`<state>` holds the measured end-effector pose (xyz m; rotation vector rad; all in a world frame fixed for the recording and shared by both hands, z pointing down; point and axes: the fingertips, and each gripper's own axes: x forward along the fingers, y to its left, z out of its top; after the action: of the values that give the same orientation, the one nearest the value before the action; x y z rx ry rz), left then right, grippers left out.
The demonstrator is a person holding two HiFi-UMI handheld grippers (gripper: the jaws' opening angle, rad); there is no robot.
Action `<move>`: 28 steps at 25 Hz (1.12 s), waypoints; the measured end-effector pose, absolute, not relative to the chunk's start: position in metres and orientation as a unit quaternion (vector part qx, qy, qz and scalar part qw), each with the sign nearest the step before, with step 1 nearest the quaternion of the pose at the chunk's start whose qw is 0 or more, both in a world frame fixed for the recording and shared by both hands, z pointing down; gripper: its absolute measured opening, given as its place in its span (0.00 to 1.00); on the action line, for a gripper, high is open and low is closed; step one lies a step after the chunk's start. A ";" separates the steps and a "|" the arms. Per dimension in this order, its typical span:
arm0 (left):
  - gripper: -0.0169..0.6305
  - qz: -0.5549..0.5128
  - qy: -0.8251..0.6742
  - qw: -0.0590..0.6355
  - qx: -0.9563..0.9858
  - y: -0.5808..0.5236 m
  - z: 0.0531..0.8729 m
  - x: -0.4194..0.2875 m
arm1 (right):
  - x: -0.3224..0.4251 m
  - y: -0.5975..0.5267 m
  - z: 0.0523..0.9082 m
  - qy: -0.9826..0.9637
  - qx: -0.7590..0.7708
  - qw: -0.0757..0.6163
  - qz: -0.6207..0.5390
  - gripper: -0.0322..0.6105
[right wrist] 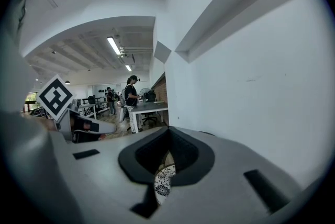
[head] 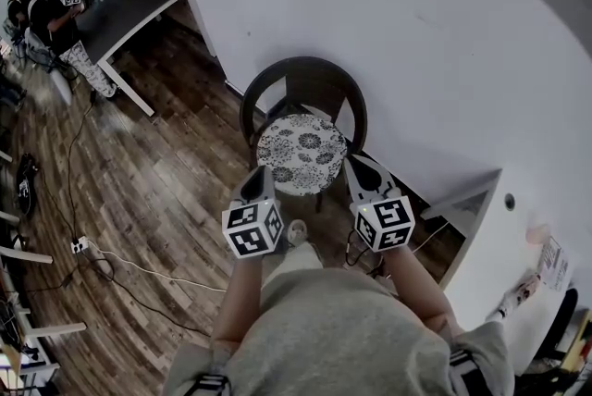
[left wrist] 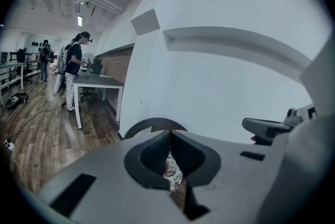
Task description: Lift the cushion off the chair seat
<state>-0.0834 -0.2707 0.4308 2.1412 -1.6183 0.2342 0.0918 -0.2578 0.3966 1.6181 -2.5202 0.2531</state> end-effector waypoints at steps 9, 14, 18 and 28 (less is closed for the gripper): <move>0.04 0.095 -0.570 0.236 0.781 -0.347 0.450 -0.095 | 0.092 -0.324 0.418 -0.818 0.561 0.077 0.106 0.05; 0.04 0.106 -0.557 0.240 0.788 -0.373 0.472 -0.098 | 0.085 -0.350 0.439 -0.811 0.565 0.088 0.120 0.05; 0.04 0.124 -0.557 0.244 0.784 -0.396 0.496 -0.104 | 0.080 -0.376 0.457 -0.808 0.566 0.096 0.132 0.05; 0.04 0.131 -0.555 0.279 0.773 -0.432 0.572 -0.124 | 0.062 -0.420 0.507 -0.804 0.559 0.124 0.158 0.05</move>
<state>-0.1239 -0.4324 0.5724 2.0727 -1.4880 0.3517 0.0615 -0.4203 0.5072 1.6300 -2.3460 0.4622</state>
